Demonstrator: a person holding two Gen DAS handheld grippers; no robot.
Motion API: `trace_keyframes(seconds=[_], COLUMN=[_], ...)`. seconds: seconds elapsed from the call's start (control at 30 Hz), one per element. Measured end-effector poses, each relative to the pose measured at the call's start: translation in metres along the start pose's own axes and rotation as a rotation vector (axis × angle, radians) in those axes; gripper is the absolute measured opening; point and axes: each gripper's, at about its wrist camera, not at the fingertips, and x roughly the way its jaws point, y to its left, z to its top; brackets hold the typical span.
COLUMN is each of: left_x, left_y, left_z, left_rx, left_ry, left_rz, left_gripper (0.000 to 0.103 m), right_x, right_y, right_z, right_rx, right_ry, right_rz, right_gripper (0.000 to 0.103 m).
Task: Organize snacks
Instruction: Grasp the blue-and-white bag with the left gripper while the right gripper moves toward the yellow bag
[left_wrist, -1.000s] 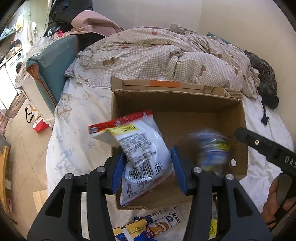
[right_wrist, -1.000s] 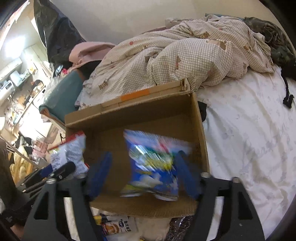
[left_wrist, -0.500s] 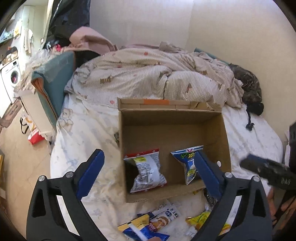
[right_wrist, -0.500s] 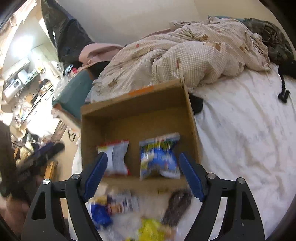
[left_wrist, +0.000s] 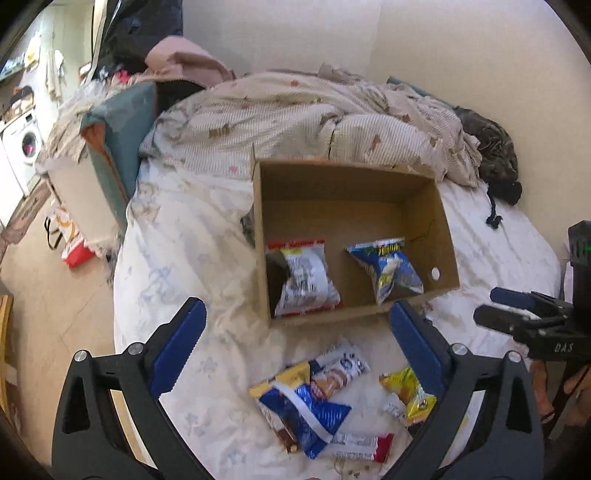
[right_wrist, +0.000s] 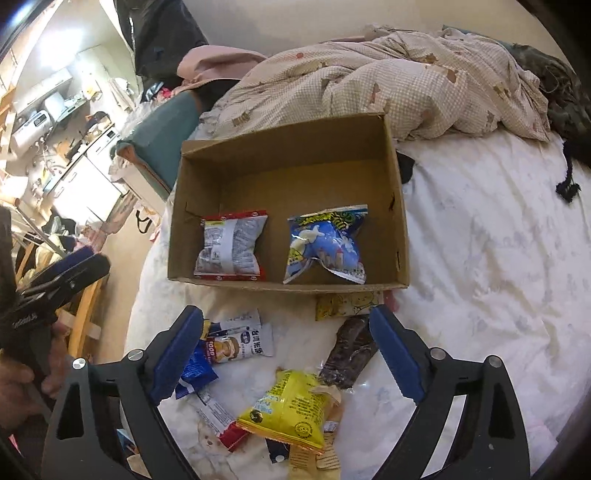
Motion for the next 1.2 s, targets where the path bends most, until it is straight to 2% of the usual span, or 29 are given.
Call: trace_keyframes(seconds=[0.2, 0.3, 0.5, 0.63, 0.77, 0.87, 1.07, 1.13, 1.2], left_x=[-0.001, -0.005, -0.006, -0.007, 0.008, 0.027, 0.065, 0.077, 0.089], left_y=[0.012, 0.018, 0.015, 0.024, 0.034, 0.043, 0.043, 0.037, 0.025], left_z=[-0.015, -0.02, -0.031, -0.033, -0.042, -0.058, -0.075, -0.083, -0.089], left_rx=[-0.08, -0.122, -0.096, -0.169, -0.274, -0.338, -0.406, -0.42, -0.395], left_ry=[0.044, 0.033, 0.043, 0.064, 0.18, 0.286, 0.401, 0.441, 0.479], left_rz=[0.001, 0.04, 0.093, 0.066, 0.074, 0.077, 0.064, 0.036, 0.022], left_gripper=[0.098, 0.098, 0.098, 0.098, 0.098, 0.098, 0.098, 0.092, 0.077], right_x=[-0.01, -0.011, -0.022, -0.028, -0.022, -0.016, -0.013, -0.01, -0.008], right_y=[-0.002, -0.003, 0.0, 0.006, 0.004, -0.005, -0.026, -0.033, -0.036], right_z=[0.0, -0.003, -0.006, -0.01, -0.018, -0.025, -0.026, -0.026, -0.027], right_rx=[0.029, 0.055, 0.082, 0.074, 0.111, 0.152, 0.254, 0.282, 0.296], right_ry=[-0.057, -0.074, -0.11, -0.104, -0.025, 0.013, 0.031, 0.043, 0.052], right_rz=[-0.001, -0.003, -0.014, -0.038, 0.027, 0.018, 0.009, 0.012, 0.013], right_gripper=[0.094, 0.094, 0.094, 0.094, 0.094, 0.094, 0.094, 0.094, 0.094])
